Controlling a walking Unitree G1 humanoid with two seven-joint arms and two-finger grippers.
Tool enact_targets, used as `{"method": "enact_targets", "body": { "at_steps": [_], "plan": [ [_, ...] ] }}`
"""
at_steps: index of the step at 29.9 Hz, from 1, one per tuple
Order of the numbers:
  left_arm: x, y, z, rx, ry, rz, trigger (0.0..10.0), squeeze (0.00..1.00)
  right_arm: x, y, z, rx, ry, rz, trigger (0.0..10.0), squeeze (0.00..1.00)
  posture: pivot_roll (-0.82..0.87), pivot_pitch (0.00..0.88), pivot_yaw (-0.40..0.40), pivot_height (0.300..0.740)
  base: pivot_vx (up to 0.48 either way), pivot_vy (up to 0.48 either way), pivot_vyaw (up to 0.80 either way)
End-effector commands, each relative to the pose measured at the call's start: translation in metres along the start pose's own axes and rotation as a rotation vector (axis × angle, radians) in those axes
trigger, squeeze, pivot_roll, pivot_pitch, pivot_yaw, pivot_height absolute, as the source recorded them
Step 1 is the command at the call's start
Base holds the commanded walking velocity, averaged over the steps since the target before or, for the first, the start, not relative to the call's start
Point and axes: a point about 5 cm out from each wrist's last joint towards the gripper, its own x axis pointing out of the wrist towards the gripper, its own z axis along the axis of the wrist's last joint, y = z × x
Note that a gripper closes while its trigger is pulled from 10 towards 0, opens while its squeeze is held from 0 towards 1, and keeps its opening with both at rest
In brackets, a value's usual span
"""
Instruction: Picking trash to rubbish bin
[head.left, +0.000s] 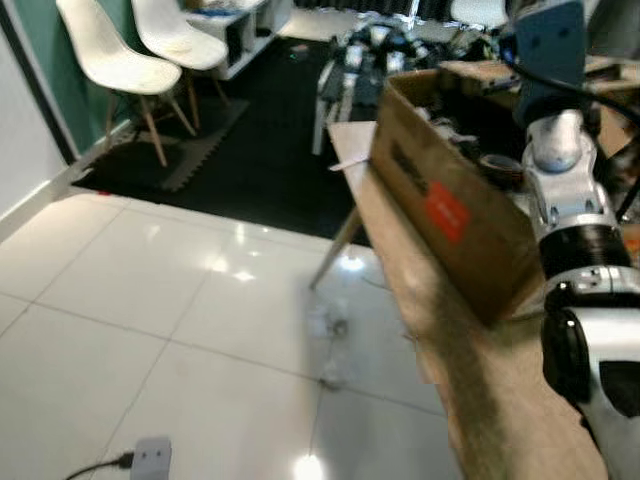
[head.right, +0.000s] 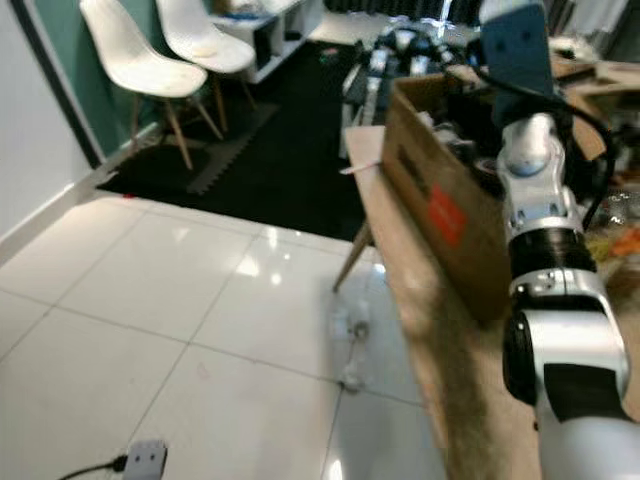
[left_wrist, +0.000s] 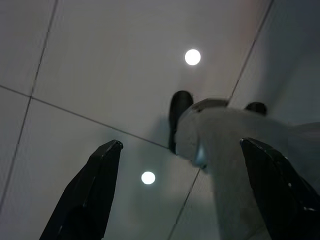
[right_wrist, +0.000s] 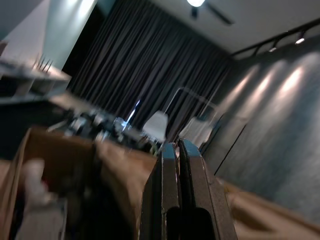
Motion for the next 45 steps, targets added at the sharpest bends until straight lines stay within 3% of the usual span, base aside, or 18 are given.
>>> {"method": "enact_targets", "body": {
  "at_steps": [1,3,4,10,23,34,40,41,45],
  "plan": [
    [-0.003,-0.002,-0.014,-0.012,0.046,-0.009,10.0,0.0,-0.001,0.008,0.0,0.022,0.0,0.033,10.0,0.0,0.24,0.083,-0.072,0.74,0.0,0.0,0.0],
    [-0.003,-0.002,-0.015,-0.015,0.049,-0.008,10.0,0.0,-0.003,0.014,-0.009,0.02,0.061,0.07,10.0,0.0,0.24,0.087,-0.071,0.74,0.0,0.0,0.0],
    [-0.004,-0.002,-0.016,-0.017,0.052,-0.006,10.0,0.0,-0.007,0.023,-0.018,0.014,0.116,0.151,10.0,0.0,0.24,0.093,-0.072,0.74,0.0,0.0,0.0],
    [-0.005,-0.002,-0.02,-0.01,0.06,-0.013,10.0,0.0,-0.013,0.038,-0.021,-0.011,0.135,0.281,10.0,0.0,0.23,0.104,-0.072,0.74,0.0,0.0,0.0],
    [-0.006,-0.004,-0.024,-0.021,0.072,-0.014,10.0,0.0,-0.013,0.03,-0.029,-0.019,0.206,0.227,10.0,0.0,0.22,0.115,-0.07,0.74,0.0,-0.23,0.0],
    [-0.006,-0.004,-0.022,-0.025,0.06,-0.019,10.0,0.0,-0.011,0.035,-0.017,0.113,0.17,0.252,10.0,0.0,0.22,0.124,-0.076,0.74,0.0,0.0,-0.8],
    [-0.006,-0.004,-0.023,-0.022,0.06,-0.021,10.0,0.0,-0.015,0.049,-0.013,0.214,0.145,0.338,10.0,0.0,0.22,0.123,-0.079,0.74,0.0,0.0,-0.27],
    [-0.006,-0.004,-0.023,-0.018,0.061,-0.023,10.0,0.0,-0.018,0.06,-0.008,0.288,0.123,0.416,10.0,0.0,0.22,0.123,-0.081,0.74,0.0,0.0,0.0],
    [-0.006,-0.005,-0.024,-0.013,0.062,-0.026,10.0,0.0,-0.022,0.07,-0.004,0.408,0.118,0.491,10.0,0.0,0.22,0.122,-0.083,0.74,0.0,0.0,0.0]
  ]
}}
